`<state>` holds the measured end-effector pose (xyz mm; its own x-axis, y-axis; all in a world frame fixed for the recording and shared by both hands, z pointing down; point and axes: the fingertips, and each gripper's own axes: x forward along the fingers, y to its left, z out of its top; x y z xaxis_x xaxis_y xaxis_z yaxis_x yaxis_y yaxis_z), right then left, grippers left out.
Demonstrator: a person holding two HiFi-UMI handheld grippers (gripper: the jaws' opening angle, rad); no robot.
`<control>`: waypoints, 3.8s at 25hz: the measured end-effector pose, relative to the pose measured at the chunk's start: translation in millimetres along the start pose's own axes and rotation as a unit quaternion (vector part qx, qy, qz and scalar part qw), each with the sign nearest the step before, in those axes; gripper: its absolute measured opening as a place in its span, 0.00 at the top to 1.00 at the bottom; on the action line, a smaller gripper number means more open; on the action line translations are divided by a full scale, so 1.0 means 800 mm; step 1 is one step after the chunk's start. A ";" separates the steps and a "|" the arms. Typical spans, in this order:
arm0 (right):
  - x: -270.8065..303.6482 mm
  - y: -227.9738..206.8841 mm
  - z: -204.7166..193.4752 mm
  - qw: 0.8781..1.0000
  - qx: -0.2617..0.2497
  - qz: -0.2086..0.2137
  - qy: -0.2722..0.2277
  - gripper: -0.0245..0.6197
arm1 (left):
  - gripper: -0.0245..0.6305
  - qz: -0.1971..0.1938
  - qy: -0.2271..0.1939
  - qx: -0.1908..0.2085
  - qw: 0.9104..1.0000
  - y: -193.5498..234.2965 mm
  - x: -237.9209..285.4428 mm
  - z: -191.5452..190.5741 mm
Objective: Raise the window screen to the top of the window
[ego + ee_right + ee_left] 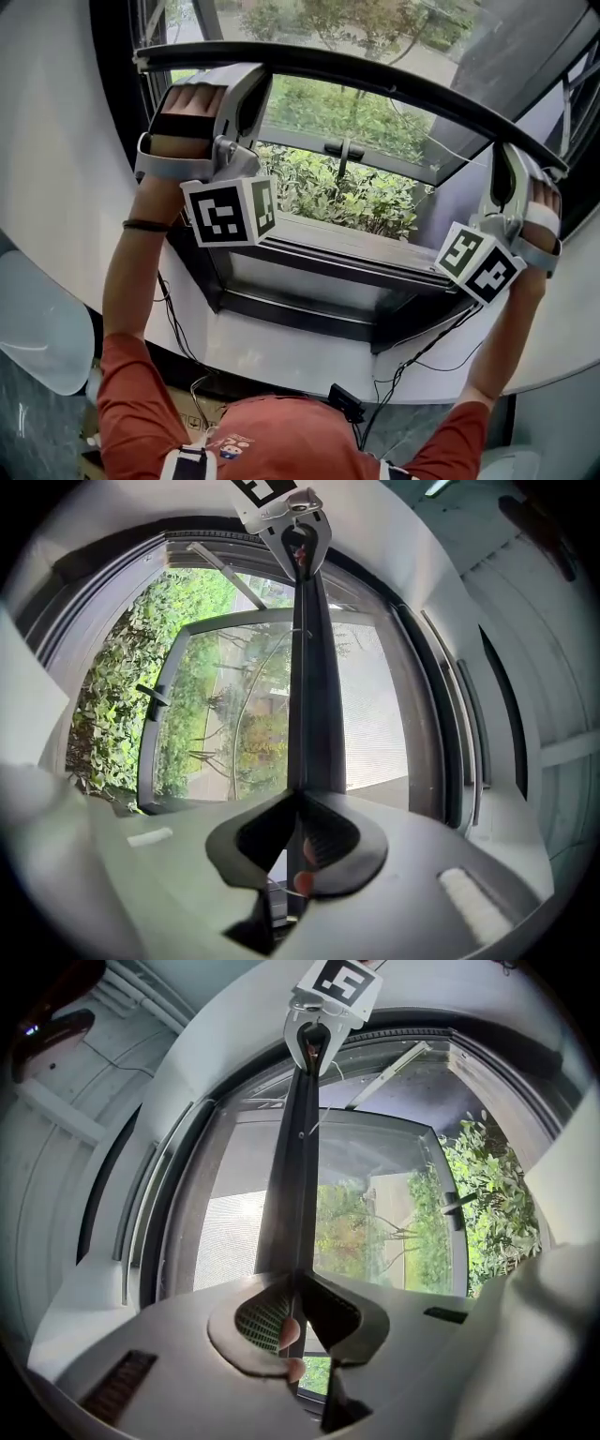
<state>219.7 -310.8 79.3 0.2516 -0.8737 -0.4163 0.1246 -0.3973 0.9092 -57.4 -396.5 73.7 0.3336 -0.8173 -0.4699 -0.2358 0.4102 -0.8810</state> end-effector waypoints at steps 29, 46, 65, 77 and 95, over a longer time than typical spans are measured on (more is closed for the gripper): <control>0.092 -0.206 -0.003 0.996 -0.005 -0.088 0.019 0.91 | 0.89 0.101 0.000 0.006 0.995 0.196 0.104 0.013; 0.134 -0.286 -0.002 0.991 -0.014 -0.132 0.025 0.90 | 0.90 0.144 0.007 0.022 0.989 0.272 0.149 0.015; 0.180 -0.371 -0.002 0.985 -0.027 -0.162 0.041 0.90 | 0.90 0.178 0.038 0.041 0.982 0.356 0.202 0.017; 0.192 -0.406 0.002 0.983 -0.018 -0.179 0.045 0.90 | 0.90 0.181 0.058 0.036 0.981 0.389 0.218 0.016; 0.156 -0.364 0.009 0.983 0.046 -0.179 -0.019 0.83 | 0.88 0.198 0.025 0.008 0.980 0.357 0.189 0.028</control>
<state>207.7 -306.7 -237.1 0.1706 -0.6827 -0.7105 0.1100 -0.7034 0.7022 -53.9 -393.7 -250.2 0.1741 -0.6113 -0.7720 -0.3234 0.7050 -0.6311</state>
